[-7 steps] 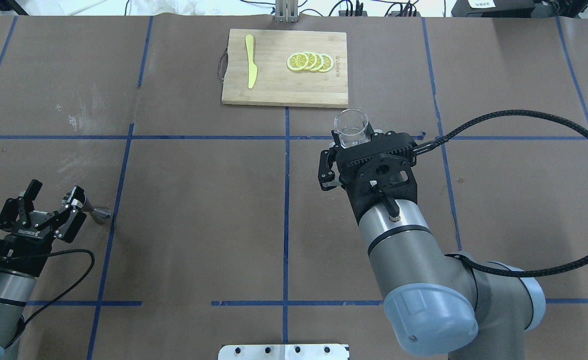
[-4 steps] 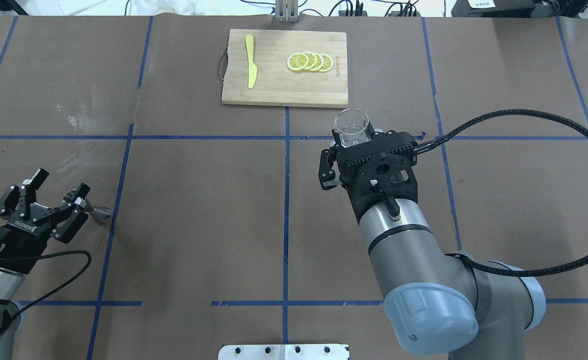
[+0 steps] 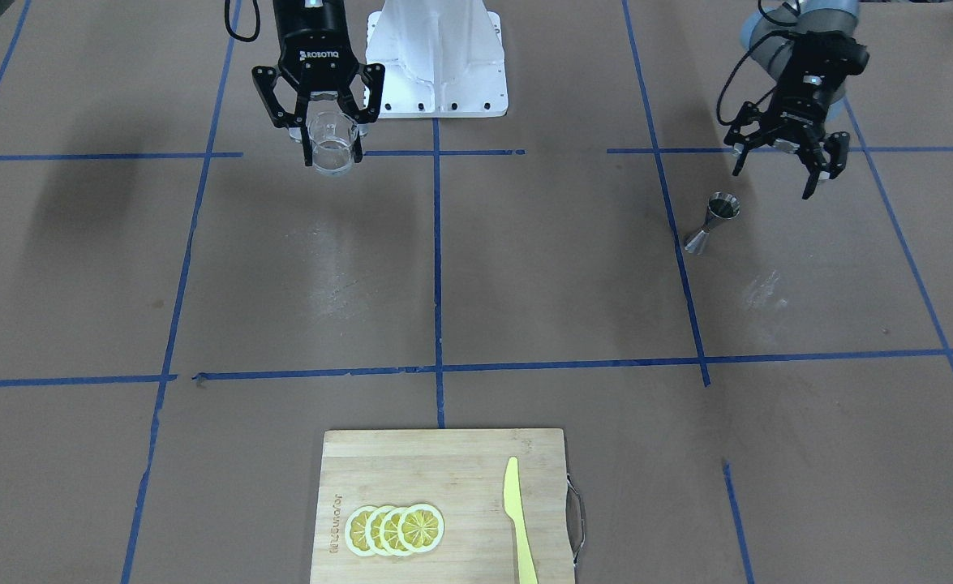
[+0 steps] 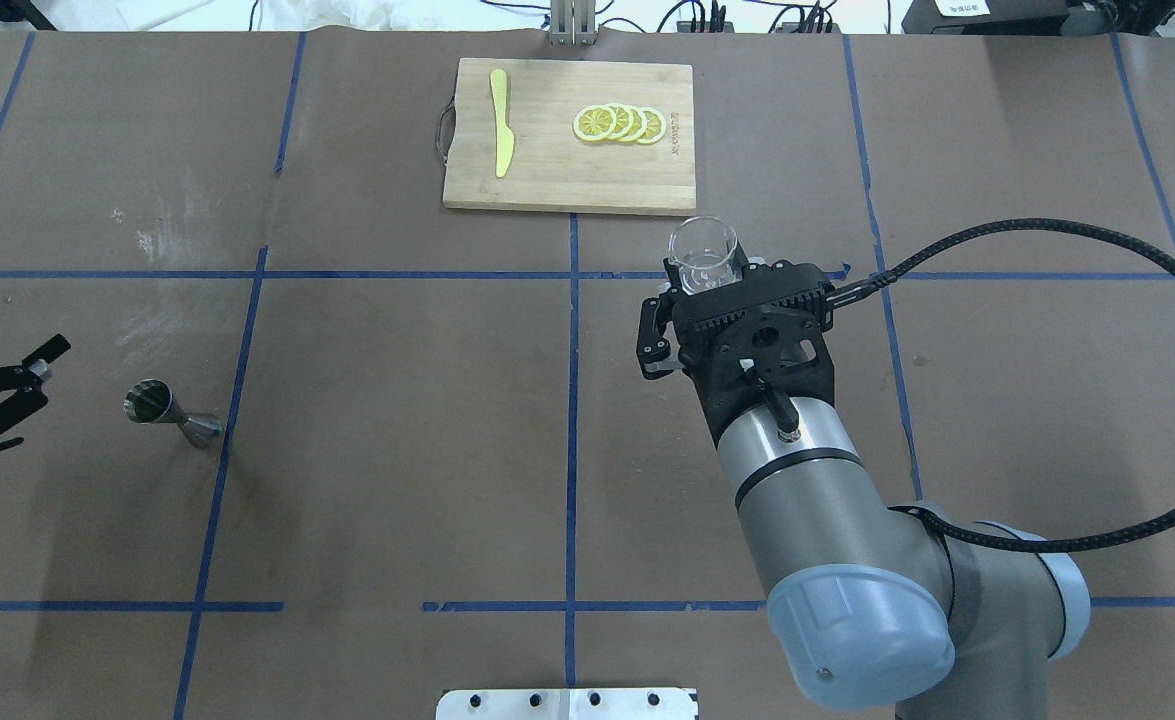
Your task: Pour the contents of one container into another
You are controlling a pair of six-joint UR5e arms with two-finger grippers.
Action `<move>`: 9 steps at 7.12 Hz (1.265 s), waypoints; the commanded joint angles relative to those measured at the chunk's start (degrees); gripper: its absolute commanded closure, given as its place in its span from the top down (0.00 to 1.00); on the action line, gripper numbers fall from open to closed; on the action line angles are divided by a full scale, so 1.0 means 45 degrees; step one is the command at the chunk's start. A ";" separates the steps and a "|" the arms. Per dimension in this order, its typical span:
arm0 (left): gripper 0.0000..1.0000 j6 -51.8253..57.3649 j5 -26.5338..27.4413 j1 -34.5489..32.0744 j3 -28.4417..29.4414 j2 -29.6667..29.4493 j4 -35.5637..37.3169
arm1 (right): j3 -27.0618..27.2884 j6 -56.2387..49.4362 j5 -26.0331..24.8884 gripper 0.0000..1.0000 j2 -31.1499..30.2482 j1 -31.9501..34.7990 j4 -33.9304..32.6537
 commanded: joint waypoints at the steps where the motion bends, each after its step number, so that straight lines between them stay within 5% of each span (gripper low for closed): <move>1: 1.00 0.0768 -0.2991 -0.2475 0.0562 0.0078 0.0948 | -0.0017 0.0001 0.0000 0.00 -0.0014 0.0000 0.0019; 4: 1.00 0.1915 -0.6766 -0.6225 0.0485 -0.0640 0.5663 | -0.0017 0.0001 0.0000 0.00 -0.0034 0.0000 0.0000; 7: 1.00 0.3887 -0.7065 -0.8355 0.0388 -0.2006 1.1709 | -0.0133 0.0039 0.0000 0.00 -0.0053 0.0000 0.0000; 9: 1.00 0.4984 -0.8586 -0.9765 0.0387 -0.3394 1.6654 | -0.0192 0.0040 0.0000 0.00 -0.0053 0.0000 0.0020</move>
